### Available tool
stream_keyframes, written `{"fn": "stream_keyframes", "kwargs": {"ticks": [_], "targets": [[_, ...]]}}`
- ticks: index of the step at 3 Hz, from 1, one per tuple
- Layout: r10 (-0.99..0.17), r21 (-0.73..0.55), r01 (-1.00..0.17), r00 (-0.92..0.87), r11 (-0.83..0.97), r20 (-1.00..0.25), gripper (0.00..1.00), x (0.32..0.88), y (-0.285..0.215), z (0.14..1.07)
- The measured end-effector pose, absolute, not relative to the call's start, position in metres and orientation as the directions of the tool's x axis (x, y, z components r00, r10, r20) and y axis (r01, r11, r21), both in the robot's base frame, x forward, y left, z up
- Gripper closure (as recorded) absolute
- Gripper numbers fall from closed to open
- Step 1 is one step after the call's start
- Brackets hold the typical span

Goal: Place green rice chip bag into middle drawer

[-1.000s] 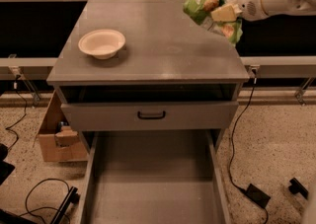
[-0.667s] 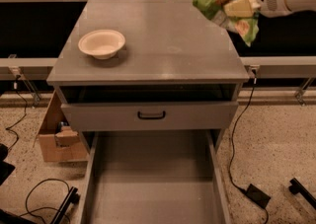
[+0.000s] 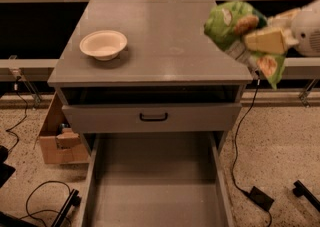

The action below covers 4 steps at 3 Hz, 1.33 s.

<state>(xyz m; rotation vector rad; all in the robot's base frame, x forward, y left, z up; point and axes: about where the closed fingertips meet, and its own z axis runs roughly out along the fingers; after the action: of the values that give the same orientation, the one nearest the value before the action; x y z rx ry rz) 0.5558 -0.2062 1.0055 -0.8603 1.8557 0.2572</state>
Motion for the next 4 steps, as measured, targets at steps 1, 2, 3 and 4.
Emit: {"fn": "stream_keyframes", "kwargs": {"ticks": [1, 2, 3, 4], "targets": [[-0.370, -0.057, -0.674, -0.332, 0.737, -0.868, 1.00, 0.488, -0.219, 0.940], [-0.272, 0.105, -0.644, -0.458, 0.757, -0.846, 1.00, 0.435, -0.249, 0.860], [-0.197, 0.239, -0.629, -0.542, 0.740, -0.817, 1.00, 0.428, -0.263, 0.785], [-0.175, 0.347, -0.642, -0.606, 0.684, -0.776, 1.00, 0.460, -0.257, 0.705]]}}
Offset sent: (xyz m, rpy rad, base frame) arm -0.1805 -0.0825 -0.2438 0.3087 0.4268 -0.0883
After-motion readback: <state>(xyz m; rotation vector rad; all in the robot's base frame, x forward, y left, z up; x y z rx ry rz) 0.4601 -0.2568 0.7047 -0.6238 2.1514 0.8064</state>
